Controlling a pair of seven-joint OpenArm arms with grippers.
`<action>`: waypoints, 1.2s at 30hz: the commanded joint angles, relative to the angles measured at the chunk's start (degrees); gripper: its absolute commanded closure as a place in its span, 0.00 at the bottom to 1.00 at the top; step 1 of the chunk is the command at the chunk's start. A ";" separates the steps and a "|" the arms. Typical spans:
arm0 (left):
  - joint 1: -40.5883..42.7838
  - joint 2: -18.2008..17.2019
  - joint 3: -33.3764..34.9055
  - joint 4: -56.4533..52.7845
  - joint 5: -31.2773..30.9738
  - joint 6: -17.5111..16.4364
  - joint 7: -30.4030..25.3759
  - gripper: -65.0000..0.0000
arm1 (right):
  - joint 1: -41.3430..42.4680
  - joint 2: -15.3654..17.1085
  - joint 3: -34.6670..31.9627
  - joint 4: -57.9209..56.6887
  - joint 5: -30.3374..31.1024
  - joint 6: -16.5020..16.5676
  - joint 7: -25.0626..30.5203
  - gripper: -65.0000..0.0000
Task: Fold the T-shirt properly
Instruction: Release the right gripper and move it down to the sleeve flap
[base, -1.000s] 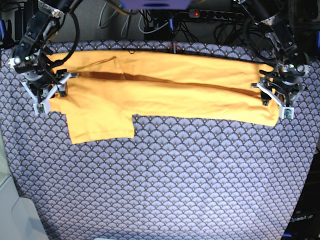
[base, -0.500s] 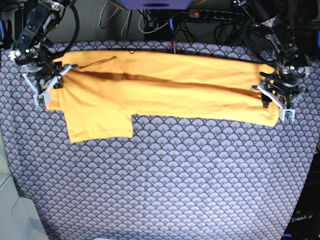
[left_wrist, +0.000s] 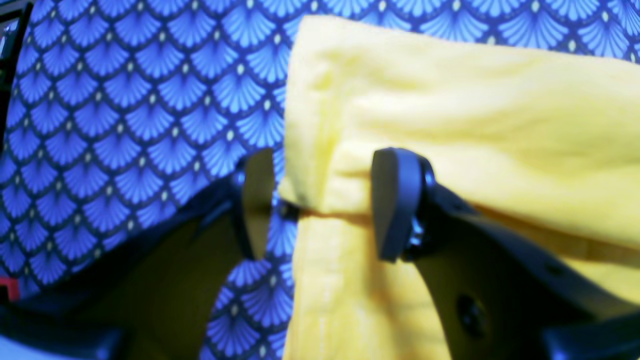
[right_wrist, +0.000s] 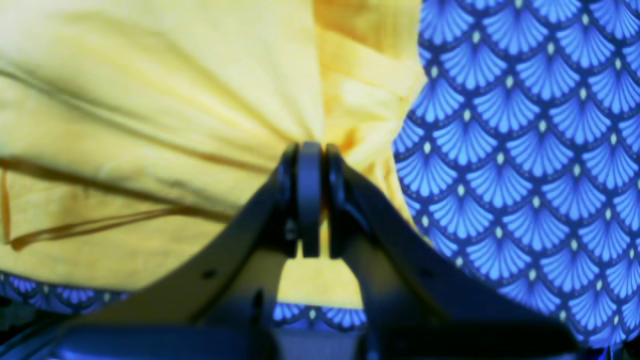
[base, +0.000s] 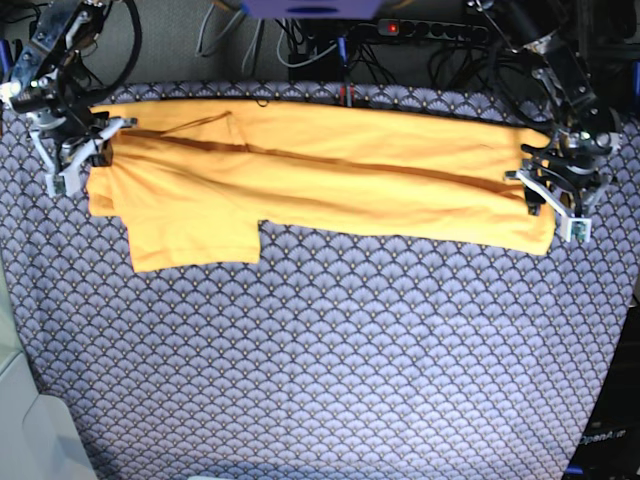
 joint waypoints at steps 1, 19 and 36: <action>-0.61 -0.60 -0.11 0.81 -0.39 0.22 -1.05 0.52 | 0.37 1.30 0.06 0.99 0.33 -0.27 0.56 1.00; -0.34 -0.95 -0.20 0.72 -0.39 0.22 -1.05 0.52 | 0.37 1.30 0.15 0.99 0.33 -0.27 -1.64 0.68; -0.34 -0.86 -0.20 1.34 -0.39 0.13 -1.05 0.52 | 2.57 12.46 -3.98 0.63 0.15 -0.27 13.39 0.46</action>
